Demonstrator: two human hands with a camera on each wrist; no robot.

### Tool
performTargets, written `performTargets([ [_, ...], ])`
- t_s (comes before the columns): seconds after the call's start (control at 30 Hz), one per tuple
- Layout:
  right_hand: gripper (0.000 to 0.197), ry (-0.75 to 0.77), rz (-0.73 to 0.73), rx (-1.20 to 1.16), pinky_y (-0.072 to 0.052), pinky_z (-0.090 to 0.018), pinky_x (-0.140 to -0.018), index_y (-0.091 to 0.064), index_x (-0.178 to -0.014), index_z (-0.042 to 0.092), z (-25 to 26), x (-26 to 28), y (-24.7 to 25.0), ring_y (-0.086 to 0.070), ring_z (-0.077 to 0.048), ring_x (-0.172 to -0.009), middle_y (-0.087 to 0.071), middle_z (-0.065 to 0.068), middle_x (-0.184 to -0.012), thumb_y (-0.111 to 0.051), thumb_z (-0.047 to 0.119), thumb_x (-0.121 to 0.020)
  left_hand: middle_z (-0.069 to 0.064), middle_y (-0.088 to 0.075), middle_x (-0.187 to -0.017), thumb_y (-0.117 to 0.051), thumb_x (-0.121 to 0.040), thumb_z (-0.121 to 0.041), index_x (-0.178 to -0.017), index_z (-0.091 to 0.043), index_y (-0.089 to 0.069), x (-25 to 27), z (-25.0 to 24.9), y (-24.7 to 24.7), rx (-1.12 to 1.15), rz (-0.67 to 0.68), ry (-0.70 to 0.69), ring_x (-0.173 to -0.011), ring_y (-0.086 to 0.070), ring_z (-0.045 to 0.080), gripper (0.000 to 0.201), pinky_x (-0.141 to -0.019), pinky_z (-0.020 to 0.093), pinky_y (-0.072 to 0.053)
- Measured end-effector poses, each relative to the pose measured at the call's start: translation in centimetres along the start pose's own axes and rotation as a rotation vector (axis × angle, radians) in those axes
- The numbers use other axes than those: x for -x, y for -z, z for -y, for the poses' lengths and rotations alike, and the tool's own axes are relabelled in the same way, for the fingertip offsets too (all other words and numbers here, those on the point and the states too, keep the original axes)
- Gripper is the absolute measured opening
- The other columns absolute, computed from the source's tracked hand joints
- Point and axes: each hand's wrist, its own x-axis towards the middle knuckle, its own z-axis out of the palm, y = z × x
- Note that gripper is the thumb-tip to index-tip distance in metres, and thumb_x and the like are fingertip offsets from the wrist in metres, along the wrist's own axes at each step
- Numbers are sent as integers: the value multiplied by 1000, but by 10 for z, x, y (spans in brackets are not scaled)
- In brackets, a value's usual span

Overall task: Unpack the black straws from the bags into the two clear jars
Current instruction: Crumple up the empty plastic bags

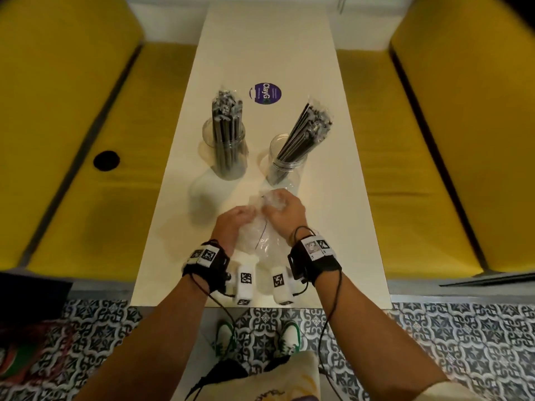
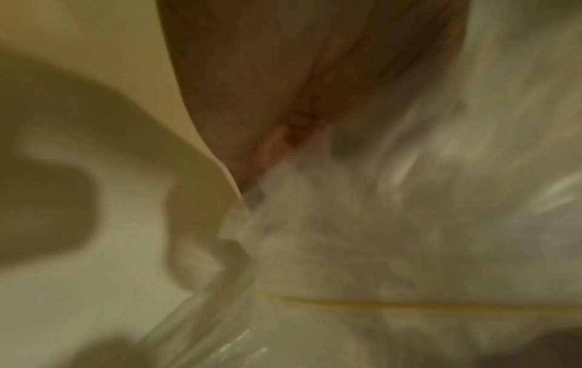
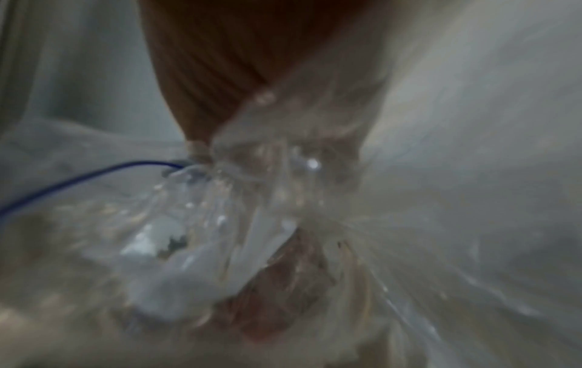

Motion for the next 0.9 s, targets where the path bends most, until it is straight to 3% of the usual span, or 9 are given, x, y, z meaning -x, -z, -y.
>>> performTargets([
  [0.1, 22, -50, -192, -188, -58, -41, -90, -70, -110, 15, 9, -2, -3, -67, -29, -98, -72, -3, -103, -71, 17, -88, -1, -70, -139, -57, -105, -14, -136, -31, -70, 4, 0, 21, 239, 248, 38, -133, -58, 20, 38, -77, 16, -60],
  [0.23, 11, -141, -190, -546, -57, -45, -77, -66, -89, 10, 30, 4, -10, -65, -26, -80, -68, -8, -83, -69, 6, -80, 1, -33, -173, -78, -96, -23, -161, -47, -36, 15, -5, 24, 313, 458, 48, -154, -40, 22, 81, -104, 33, -59],
  [0.3, 22, -157, -114, -709, -57, -50, -82, -67, -97, 6, 39, 11, -17, -64, -30, -84, -66, -16, -89, -69, 9, -75, 12, -44, -164, -60, -104, -4, -164, -25, -35, 20, -10, 29, 485, 436, 85, -132, -63, 17, 69, -88, 22, -61],
  [0.37, 30, -152, -44, -821, -55, -48, -84, -66, -108, -1, 46, 19, -20, -62, -32, -89, -63, -20, -96, -66, 6, -79, 17, -62, -144, -56, -102, 4, -158, -13, -41, 23, -17, 36, 694, 533, 129, -116, -73, 24, 61, -90, 37, -64],
  [0.47, 36, -70, -6, -744, -58, -48, -89, -62, -119, -5, 53, 26, -19, -68, -30, -91, -69, -21, -101, -67, 3, -85, 18, -73, -124, -66, -93, 3, -151, 0, -50, 15, -9, 49, 567, 527, 131, -107, -73, 29, 60, -90, 43, -63],
  [0.57, 41, 166, -40, -281, -52, -38, -95, -57, -118, 18, 62, 29, -8, -63, -15, -99, -66, 1, -109, -78, 11, -83, 5, -80, -94, -72, -89, 4, -120, -6, -72, 14, -12, 62, 351, 352, 99, -91, -73, 26, 33, -74, 34, -61],
  [0.7, 77, 520, 115, 317, -31, -41, -116, -37, -145, 55, 73, 39, 5, -39, -25, -141, -45, 2, -150, -78, 56, -79, 1, -73, -82, -71, -83, -9, -107, -7, -73, 14, -14, 76, 111, 270, 36, -83, -70, 23, 25, -71, 35, -53],
  [0.8, 50, 551, 270, 492, -42, -38, -108, -61, -130, 37, 79, 43, 3, -54, -20, -120, -56, 1, -130, -79, 46, -84, 3, -68, -81, -72, -66, -15, -103, -6, -71, 18, -18, 78, 52, 361, 39, -80, -66, 22, 39, -68, 34, -51],
  [0.9, 18, 597, 79, 310, -42, -23, -83, -71, -97, 19, 74, 47, 0, -55, -11, -86, -62, 7, -98, -82, 23, -84, 7, -69, -83, -64, -70, -4, -105, -4, -75, 26, -29, 78, 193, 367, 44, -76, -67, 20, 37, -64, 28, -52],
])
